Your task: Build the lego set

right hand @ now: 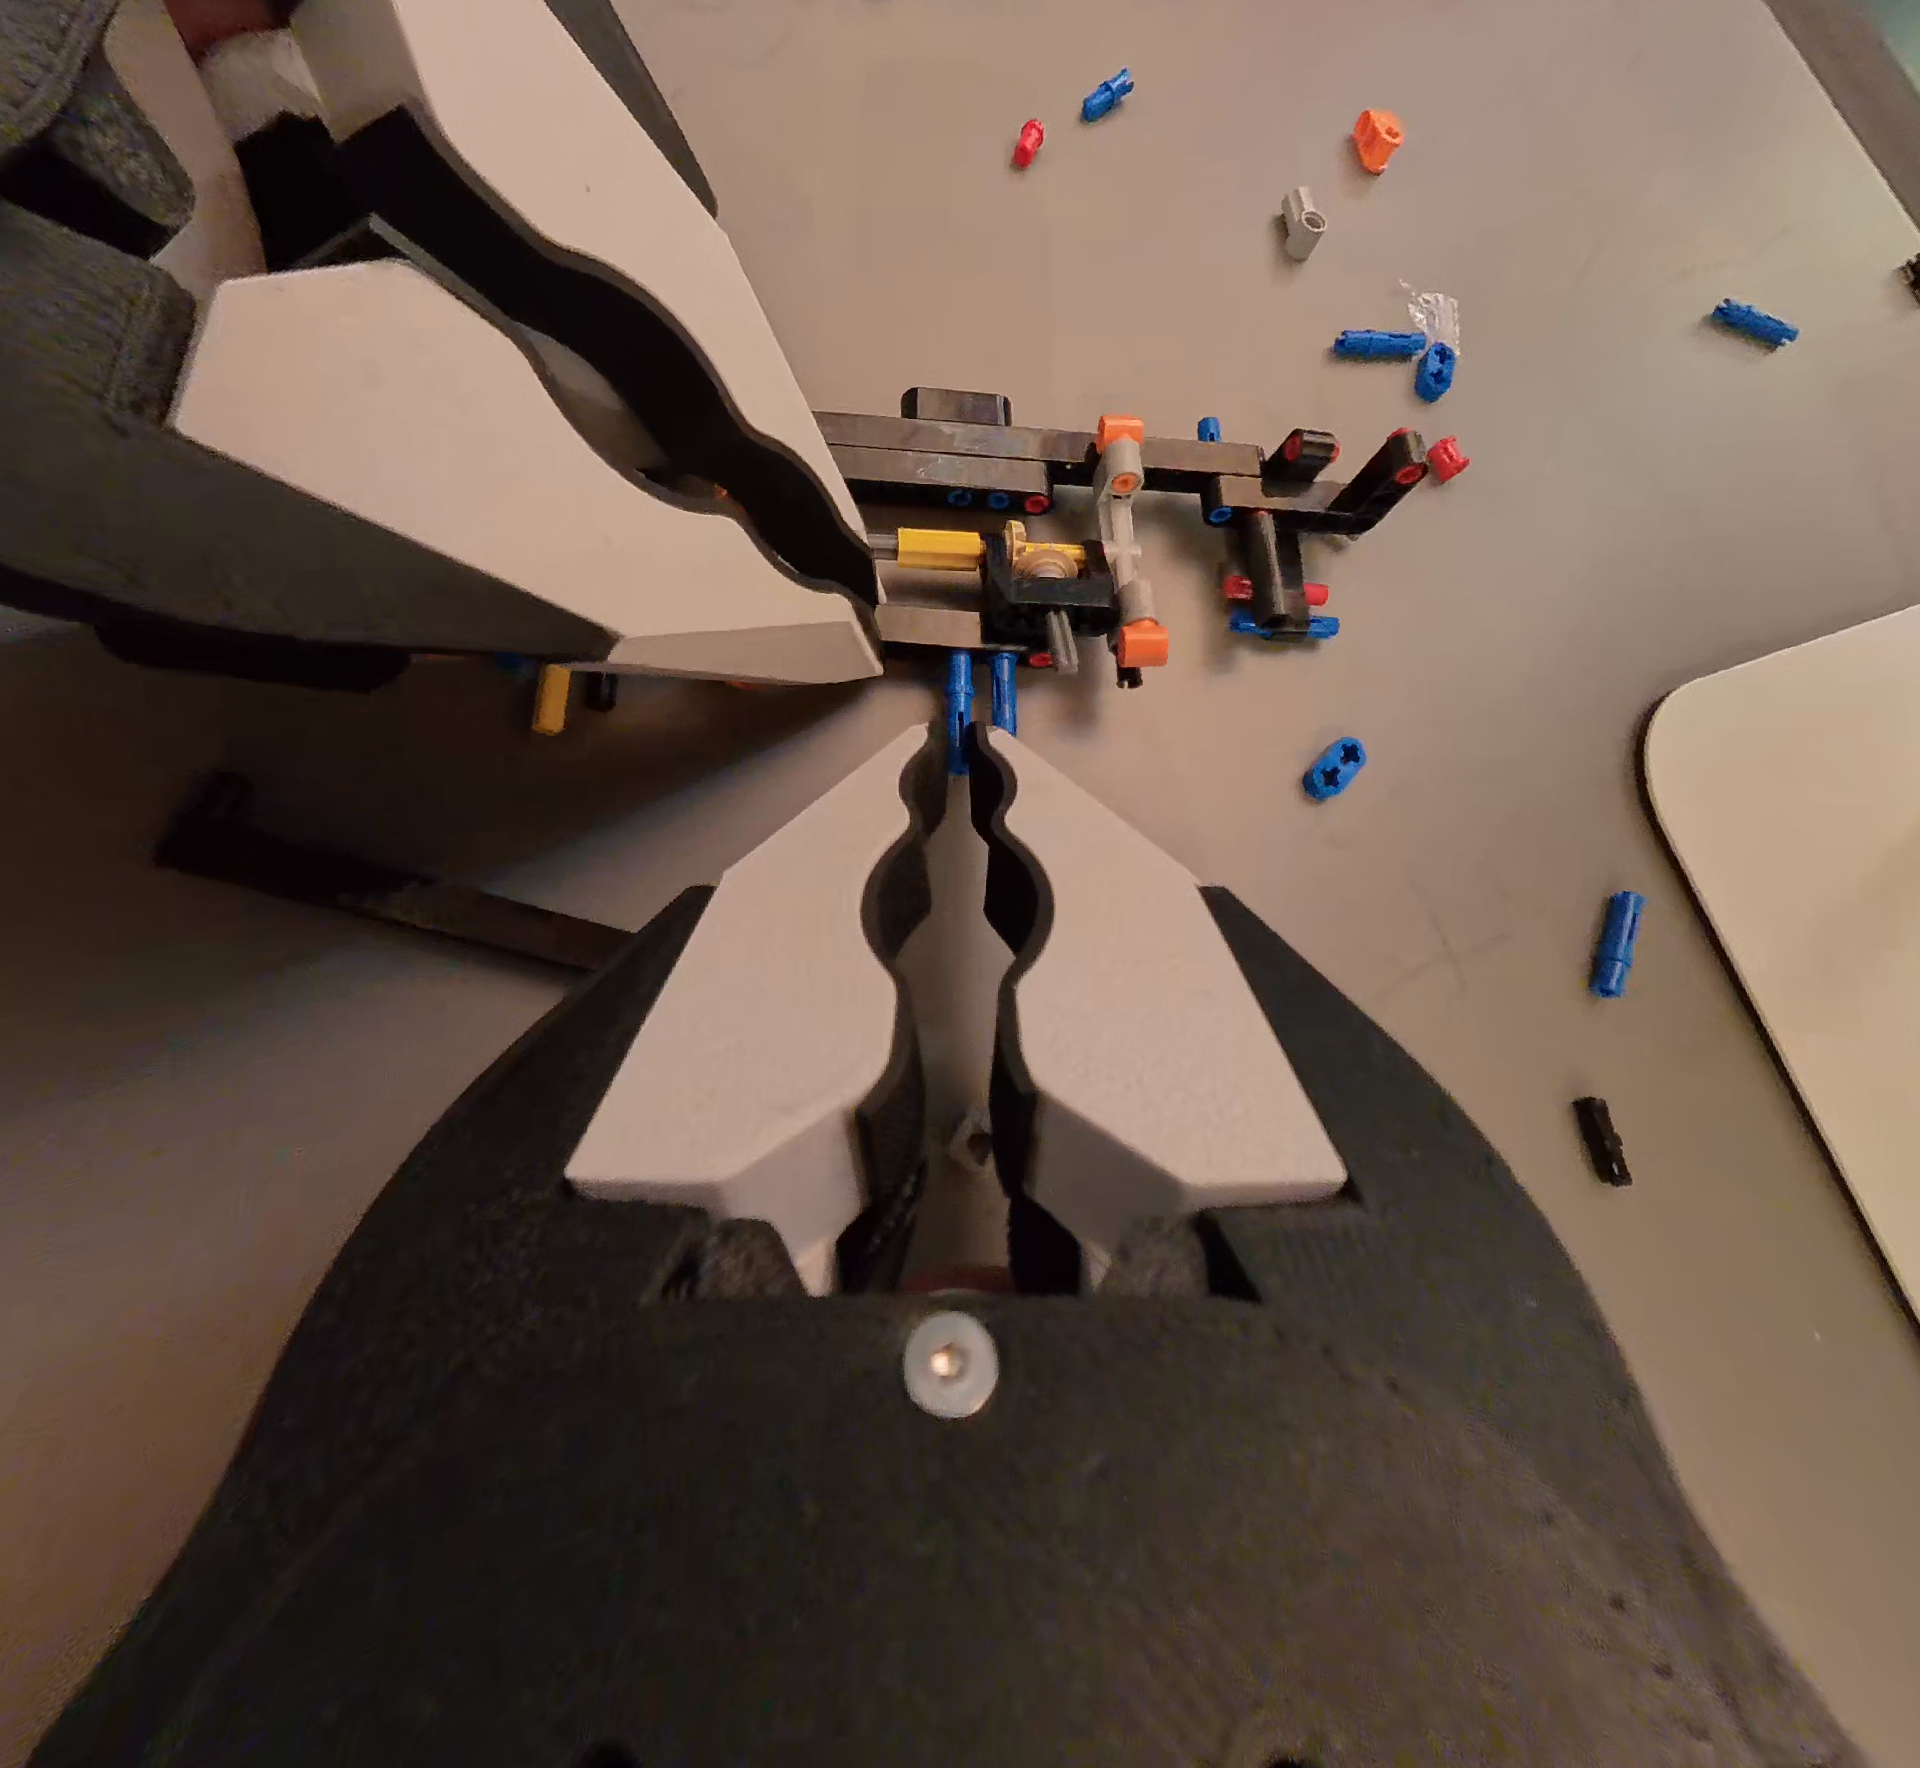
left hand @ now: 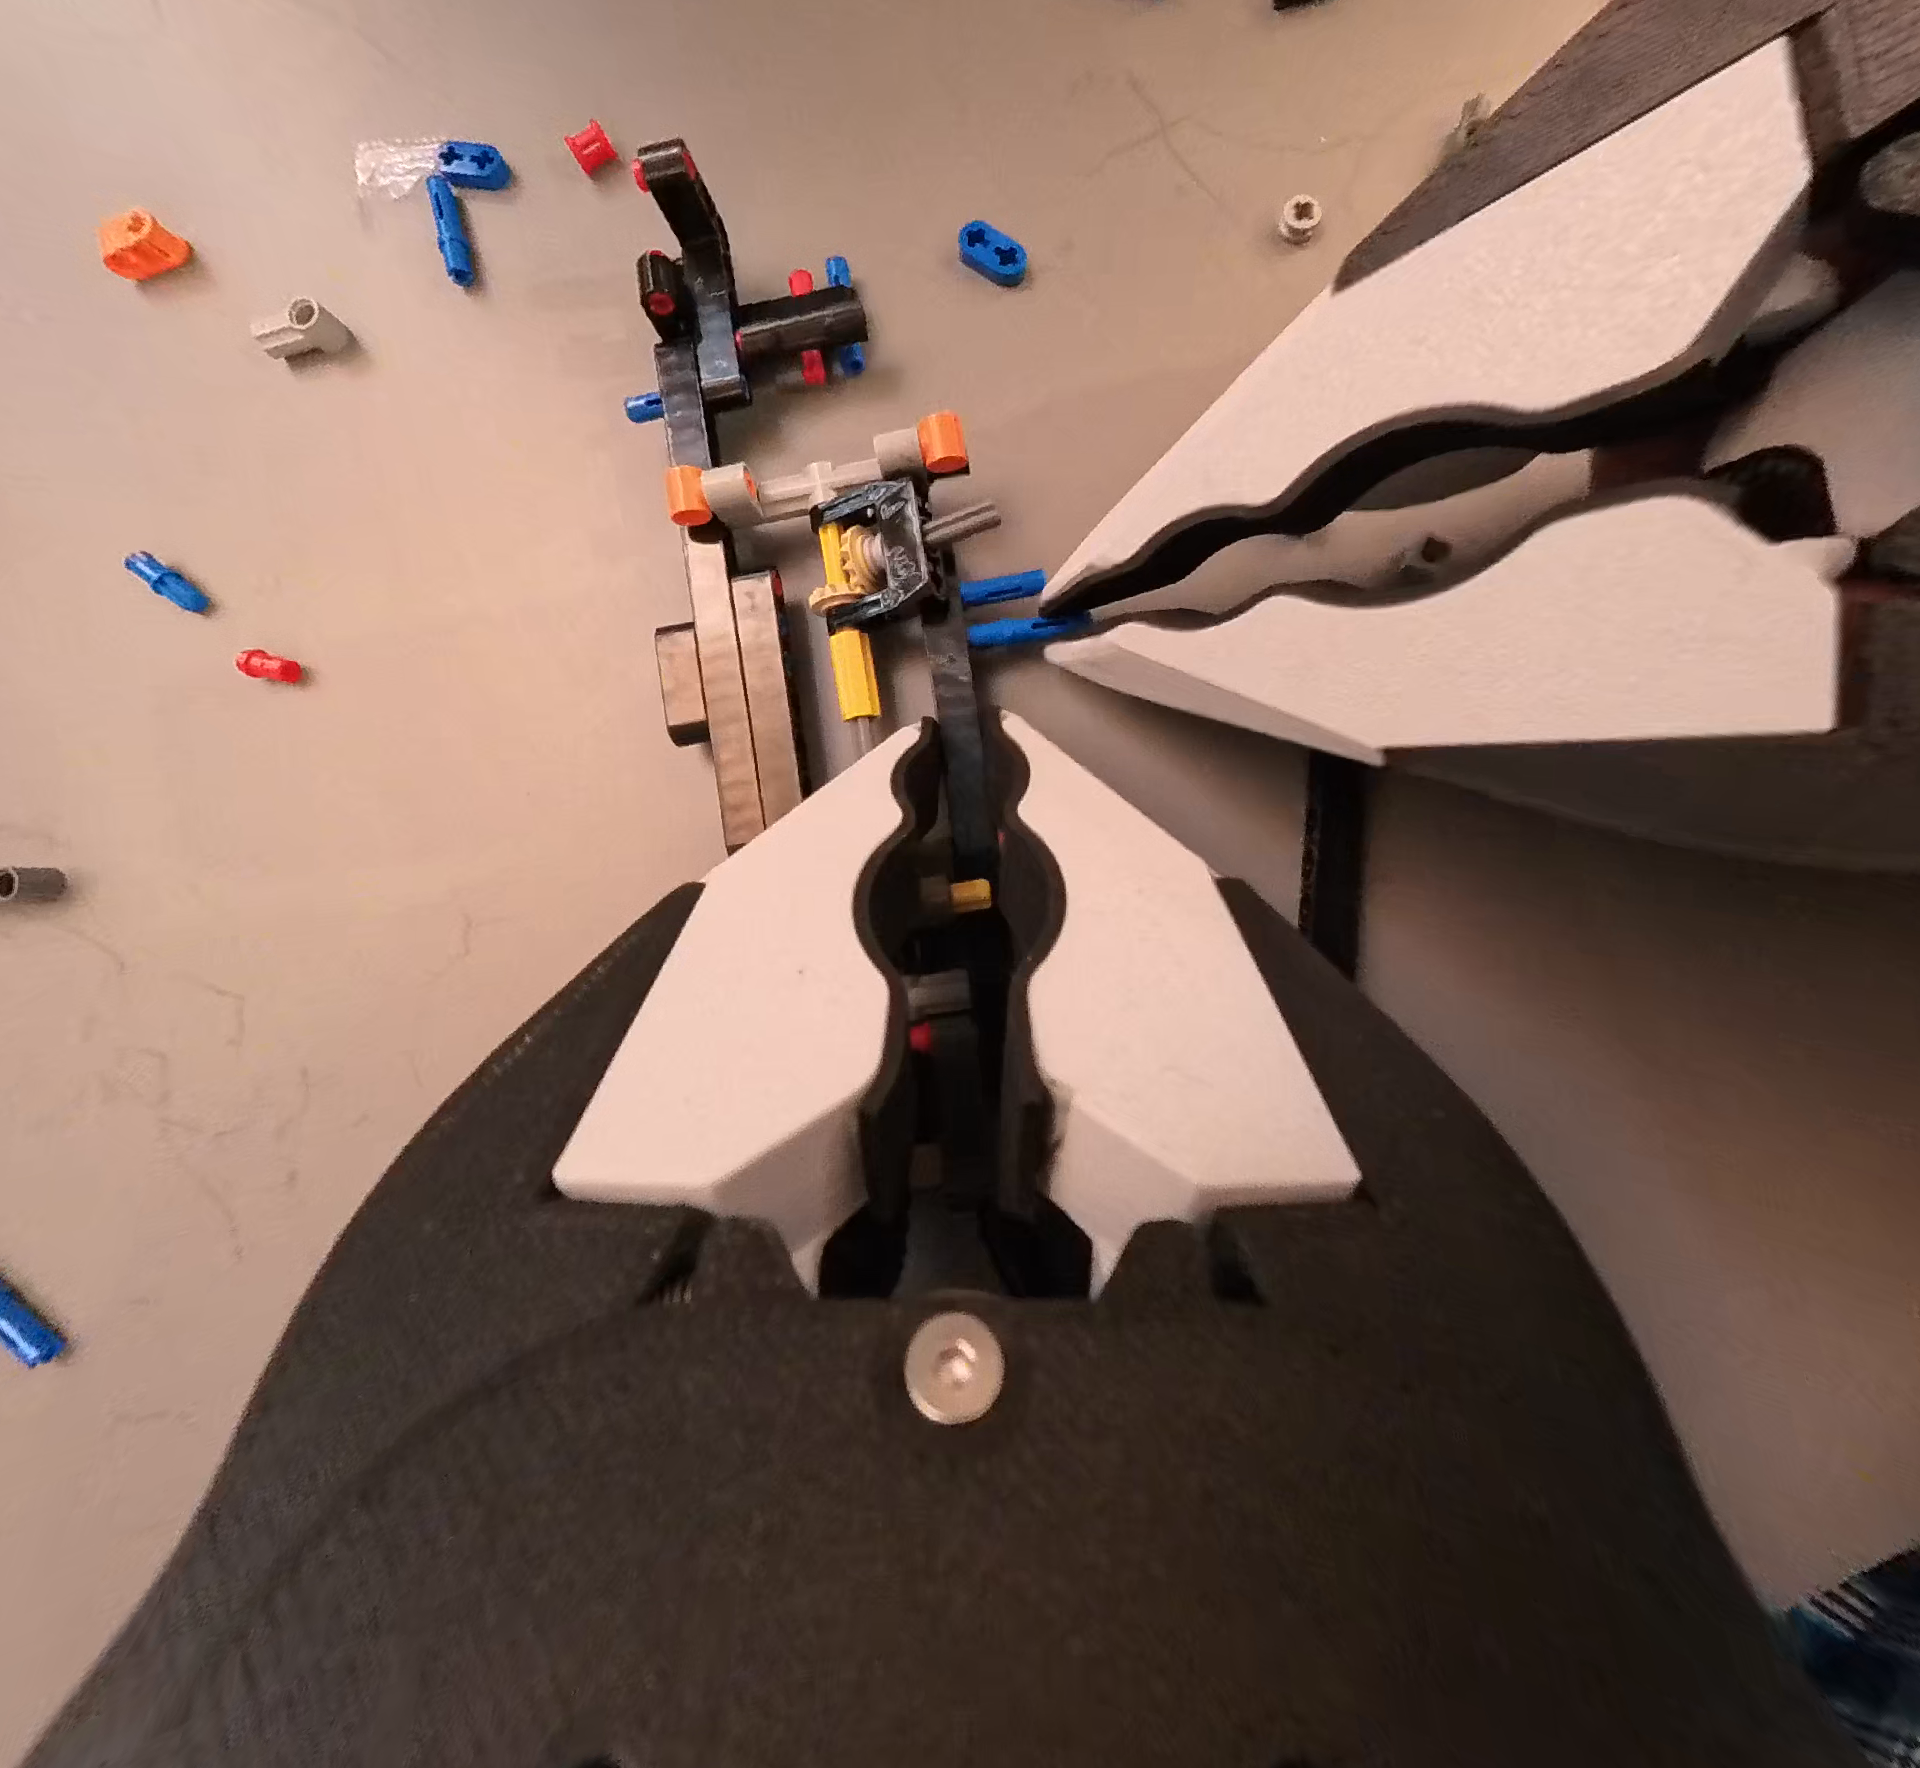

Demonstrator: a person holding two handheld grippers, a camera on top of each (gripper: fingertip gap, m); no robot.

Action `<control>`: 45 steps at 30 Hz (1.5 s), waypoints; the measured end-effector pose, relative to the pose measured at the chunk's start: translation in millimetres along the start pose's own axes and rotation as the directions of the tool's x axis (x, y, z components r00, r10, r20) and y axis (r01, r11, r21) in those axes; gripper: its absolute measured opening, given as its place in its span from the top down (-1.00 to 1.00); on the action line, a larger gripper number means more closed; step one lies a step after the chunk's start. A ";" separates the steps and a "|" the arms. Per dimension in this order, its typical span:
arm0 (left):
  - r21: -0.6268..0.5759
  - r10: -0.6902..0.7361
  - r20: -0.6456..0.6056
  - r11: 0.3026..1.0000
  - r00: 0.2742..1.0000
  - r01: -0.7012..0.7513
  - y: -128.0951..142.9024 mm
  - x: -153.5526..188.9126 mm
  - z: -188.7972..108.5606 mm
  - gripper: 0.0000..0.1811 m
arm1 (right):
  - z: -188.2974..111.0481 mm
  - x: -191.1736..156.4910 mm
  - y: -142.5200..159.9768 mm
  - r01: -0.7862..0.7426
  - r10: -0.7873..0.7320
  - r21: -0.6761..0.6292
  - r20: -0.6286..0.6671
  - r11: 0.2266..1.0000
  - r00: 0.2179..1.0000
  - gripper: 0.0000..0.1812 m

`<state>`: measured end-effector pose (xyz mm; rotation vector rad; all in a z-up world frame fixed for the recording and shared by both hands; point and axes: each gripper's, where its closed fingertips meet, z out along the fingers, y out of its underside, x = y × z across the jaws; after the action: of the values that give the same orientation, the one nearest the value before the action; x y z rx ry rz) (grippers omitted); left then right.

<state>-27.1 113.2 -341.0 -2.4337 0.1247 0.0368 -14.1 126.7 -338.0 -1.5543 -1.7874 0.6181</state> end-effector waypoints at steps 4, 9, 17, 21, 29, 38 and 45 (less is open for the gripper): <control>-0.002 0.030 0.031 1.000 0.999 -0.029 0.0 -0.5 0.7 0.93 | 1.4 0.5 1.2 0.013 -0.014 -0.014 -0.009 1.000 1.000 0.99; -0.004 0.035 0.046 0.999 0.998 -0.035 -0.7 -2.6 1.9 0.93 | 3.2 2.6 -0.3 0.015 -0.015 -0.014 -0.023 1.000 1.000 0.99; -0.009 0.064 0.066 0.998 0.996 -0.063 0.8 -3.1 1.9 0.93 | 3.1 0.3 -2.2 0.033 -0.033 -0.005 -0.037 0.999 0.999 0.99; 0.003 0.015 0.038 1.000 0.999 -0.015 0.0 -3.2 1.1 0.94 | 3.9 0.0 -1.9 0.060 -0.061 -0.009 -0.057 0.998 0.997 0.99; 0.045 -0.124 -0.055 0.991 0.991 0.126 -5.3 -3.0 -1.8 0.93 | 2.1 5.5 -6.2 0.041 -0.039 0.026 -0.062 0.999 0.997 0.99; 0.027 -0.006 0.024 1.000 1.000 0.006 -3.8 -3.3 0.7 0.93 | 2.5 6.8 -6.1 0.077 -0.076 0.009 -0.075 0.997 0.994 1.00; 0.013 0.065 0.035 0.998 0.997 -0.066 -1.5 -1.9 0.6 0.93 | 5.5 3.4 -2.3 0.091 -0.091 -0.006 -0.049 0.996 0.995 1.00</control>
<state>-28.9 114.8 -340.4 -2.4127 0.1889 0.1069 -20.0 130.1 -339.3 -1.4691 -1.8119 0.5288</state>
